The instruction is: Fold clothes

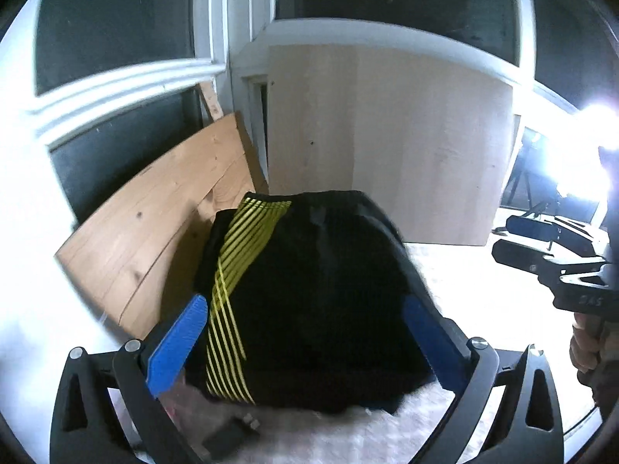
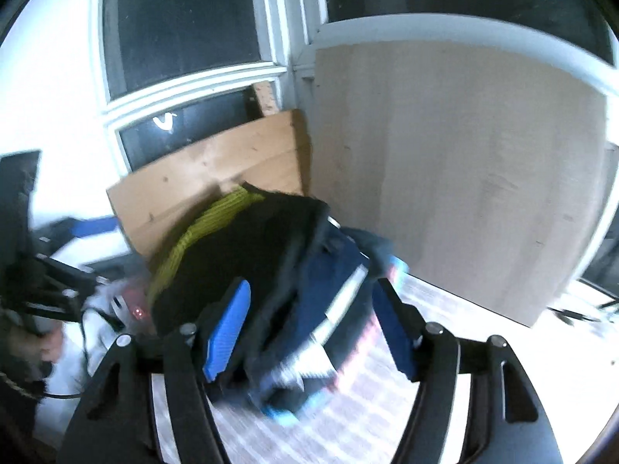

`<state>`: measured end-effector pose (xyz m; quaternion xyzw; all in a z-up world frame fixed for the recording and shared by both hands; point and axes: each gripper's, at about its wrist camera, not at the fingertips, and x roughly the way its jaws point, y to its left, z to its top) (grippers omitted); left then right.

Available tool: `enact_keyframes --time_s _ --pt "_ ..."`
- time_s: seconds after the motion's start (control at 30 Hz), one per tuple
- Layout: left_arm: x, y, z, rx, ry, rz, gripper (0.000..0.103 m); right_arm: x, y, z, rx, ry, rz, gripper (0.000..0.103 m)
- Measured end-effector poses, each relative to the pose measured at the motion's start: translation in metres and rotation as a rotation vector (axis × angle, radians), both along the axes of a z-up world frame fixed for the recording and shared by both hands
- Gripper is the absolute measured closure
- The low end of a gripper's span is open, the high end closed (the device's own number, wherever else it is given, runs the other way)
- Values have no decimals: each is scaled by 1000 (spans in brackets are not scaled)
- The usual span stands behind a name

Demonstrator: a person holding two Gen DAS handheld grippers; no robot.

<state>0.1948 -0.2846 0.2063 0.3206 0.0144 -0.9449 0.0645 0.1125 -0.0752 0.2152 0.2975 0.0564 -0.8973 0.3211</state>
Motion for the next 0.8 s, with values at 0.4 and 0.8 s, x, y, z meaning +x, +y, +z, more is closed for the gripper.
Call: enact_keyframes --time_s 0.4,0.8 --pt "61 65 10 53 9 193 1 77 70 -1 0 -1 -7 36" --pt "106 119 6 51 9 314 1 119 148 -4 7 38 -29 36"
